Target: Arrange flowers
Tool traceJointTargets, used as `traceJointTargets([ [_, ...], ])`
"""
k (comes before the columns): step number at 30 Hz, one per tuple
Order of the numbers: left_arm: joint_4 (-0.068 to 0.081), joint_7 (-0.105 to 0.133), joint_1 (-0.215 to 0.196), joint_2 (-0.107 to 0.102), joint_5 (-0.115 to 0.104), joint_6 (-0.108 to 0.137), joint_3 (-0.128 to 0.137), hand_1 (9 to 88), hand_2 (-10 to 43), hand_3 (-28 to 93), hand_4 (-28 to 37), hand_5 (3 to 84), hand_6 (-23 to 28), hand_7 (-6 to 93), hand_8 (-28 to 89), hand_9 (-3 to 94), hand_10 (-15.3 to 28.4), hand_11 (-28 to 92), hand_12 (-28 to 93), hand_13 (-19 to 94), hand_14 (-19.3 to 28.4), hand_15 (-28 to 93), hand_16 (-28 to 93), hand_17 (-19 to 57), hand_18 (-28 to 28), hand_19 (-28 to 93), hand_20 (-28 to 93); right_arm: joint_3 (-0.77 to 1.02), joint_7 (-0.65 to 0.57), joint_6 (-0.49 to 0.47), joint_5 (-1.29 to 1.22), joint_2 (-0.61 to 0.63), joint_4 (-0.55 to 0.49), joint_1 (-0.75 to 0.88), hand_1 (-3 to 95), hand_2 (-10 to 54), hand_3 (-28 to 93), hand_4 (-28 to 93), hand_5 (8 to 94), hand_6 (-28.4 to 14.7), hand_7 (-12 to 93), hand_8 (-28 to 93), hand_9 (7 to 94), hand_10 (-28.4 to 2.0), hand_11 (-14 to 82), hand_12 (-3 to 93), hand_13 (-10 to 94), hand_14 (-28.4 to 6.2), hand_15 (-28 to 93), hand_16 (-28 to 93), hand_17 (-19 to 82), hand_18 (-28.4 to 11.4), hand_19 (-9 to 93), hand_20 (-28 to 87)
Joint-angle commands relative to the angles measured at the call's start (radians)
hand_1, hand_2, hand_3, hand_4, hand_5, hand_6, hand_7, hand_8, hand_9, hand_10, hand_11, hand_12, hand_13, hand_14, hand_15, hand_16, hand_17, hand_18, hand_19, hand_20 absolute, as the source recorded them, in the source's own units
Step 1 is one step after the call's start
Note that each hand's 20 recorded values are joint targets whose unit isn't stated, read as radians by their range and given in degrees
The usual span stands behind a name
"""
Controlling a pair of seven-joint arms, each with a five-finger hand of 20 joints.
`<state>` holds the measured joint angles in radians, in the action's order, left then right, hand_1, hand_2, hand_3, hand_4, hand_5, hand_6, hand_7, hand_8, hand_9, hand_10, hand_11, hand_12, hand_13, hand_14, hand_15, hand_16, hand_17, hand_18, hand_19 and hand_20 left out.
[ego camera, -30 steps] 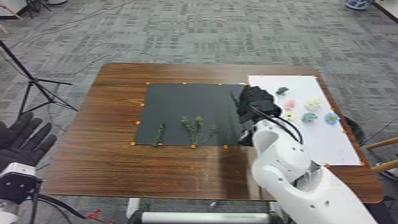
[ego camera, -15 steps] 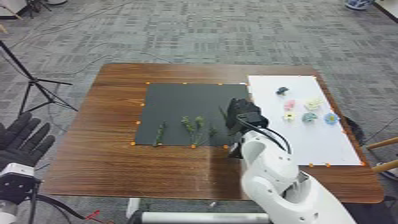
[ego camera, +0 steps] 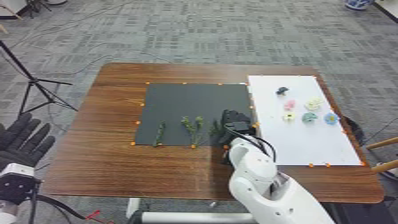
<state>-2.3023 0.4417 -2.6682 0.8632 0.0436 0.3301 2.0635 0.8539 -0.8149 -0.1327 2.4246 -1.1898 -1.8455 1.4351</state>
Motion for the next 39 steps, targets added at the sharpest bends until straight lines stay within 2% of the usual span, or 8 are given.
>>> traceJointTargets([
  [1, -0.001, -0.016, 0.003, 0.009, 0.008, -0.001, -0.002, 22.9, 18.4, 70, -28.3, 33.6, 7.2, 8.7, -7, 27.4, 11.8, 11, 13, 20, 12.4, 19, -1, -3.8, 9.9, 15, 12, -0.009, -0.017, 0.028, 0.025, -0.020, 0.030, -0.011, 64.3, -9.5, 68, -25, 74.7, -1.1, 40, 17, 87.3, -9.1, 22.0, 55.2, 82, -6.0, 69, 45, 46, -27.7, 93, 37],
  [6, 0.000, -0.028, 0.009, 0.011, 0.013, -0.001, 0.000, 22.9, 18.4, 70, -28.3, 33.6, 7.2, 8.7, -7, 27.3, 11.8, 11, 13, 20, 12.4, 19, -1, -3.8, 9.9, 15, 12, -0.021, -0.012, 0.067, 0.039, -0.022, 0.041, -0.018, 64.3, -9.5, 68, -25, 74.7, -1.2, 40, 17, 87.2, -9.0, 22.0, 55.3, 82, -6.0, 69, 45, 46, -27.6, 93, 37],
  [9, -0.001, -0.022, 0.004, 0.011, 0.012, -0.002, 0.004, 22.9, 18.3, 70, -28.3, 33.6, 7.2, 8.7, -7, 27.4, 11.8, 11, 13, 20, 12.3, 19, -1, -3.9, 9.9, 15, 12, -0.020, -0.011, 0.062, 0.034, -0.031, 0.051, -0.023, 64.1, -9.5, 69, -25, 74.7, -1.2, 40, 17, 87.1, -9.0, 22.1, 55.3, 82, -6.2, 69, 45, 46, -27.6, 93, 37],
  [13, 0.002, -0.032, 0.013, 0.011, 0.017, -0.002, -0.004, 23.0, 18.4, 70, -28.3, 33.6, 7.2, 8.7, -7, 27.4, 11.7, 11, 13, 20, 12.4, 20, -1, -3.8, 9.9, 15, 12, -0.026, -0.014, 0.069, 0.030, -0.032, 0.052, -0.028, 63.8, -9.5, 69, -25, 74.2, -1.1, 40, 17, 86.7, -9.0, 22.3, 55.7, 82, -6.5, 69, 45, 45, -27.4, 93, 37],
  [16, 0.003, -0.023, 0.014, 0.007, 0.010, -0.001, -0.014, 23.0, 18.4, 70, -28.3, 33.6, 7.2, 8.7, -7, 27.3, 11.7, 12, 13, 20, 12.3, 19, -1, -3.8, 9.9, 15, 12, -0.025, -0.008, 0.058, 0.024, -0.030, 0.040, -0.025, 62.4, -9.5, 69, -24, 72.3, -1.3, 41, 16, 84.5, -9.7, 23.3, 55.8, 80, -7.4, 70, 45, 44, -27.4, 93, 37],
  [28, 0.003, -0.020, 0.012, 0.005, 0.011, 0.002, -0.011, 23.0, 18.2, 70, -28.3, 33.6, 7.2, 8.7, -7, 27.3, 11.8, 11, 13, 20, 12.3, 19, -1, -3.8, 9.9, 15, 12, -0.018, -0.005, 0.048, 0.015, -0.021, 0.011, -0.024, 57.2, -9.5, 67, -25, 68.1, -2.9, 41, 14, 78.1, -11.1, 26.7, 54.5, 75, -9.9, 73, 44, 40, -28.3, 92, 37],
  [34, 0.006, -0.030, 0.021, 0.010, 0.021, 0.000, -0.013, 25.7, 14.6, 70, -28.0, 33.5, 7.2, 8.7, -7, 27.2, 11.7, 11, 13, 19, 12.2, 19, -1, -3.8, 9.9, 15, 12, -0.016, -0.004, 0.051, 0.017, -0.020, 0.003, -0.032, 55.8, -9.5, 66, -26, 65.9, -4.2, 39, 14, 73.9, -12.9, 28.9, 52.8, 72, -11.2, 74, 44, 39, -28.3, 91, 37],
  [39, 0.006, -0.028, 0.022, 0.010, 0.022, 0.002, -0.009, 26.8, 13.6, 70, -27.6, 33.4, 7.2, 8.8, -7, 27.1, 11.7, 11, 13, 19, 12.2, 19, -1, -3.8, 9.9, 15, 12, -0.014, -0.010, 0.038, 0.011, -0.016, 0.008, -0.034, 55.4, -9.5, 66, -26, 65.4, -4.6, 38, 14, 72.0, -13.7, 31.6, 49.9, 71, -11.7, 75, 44, 38, -28.4, 91, 38],
])
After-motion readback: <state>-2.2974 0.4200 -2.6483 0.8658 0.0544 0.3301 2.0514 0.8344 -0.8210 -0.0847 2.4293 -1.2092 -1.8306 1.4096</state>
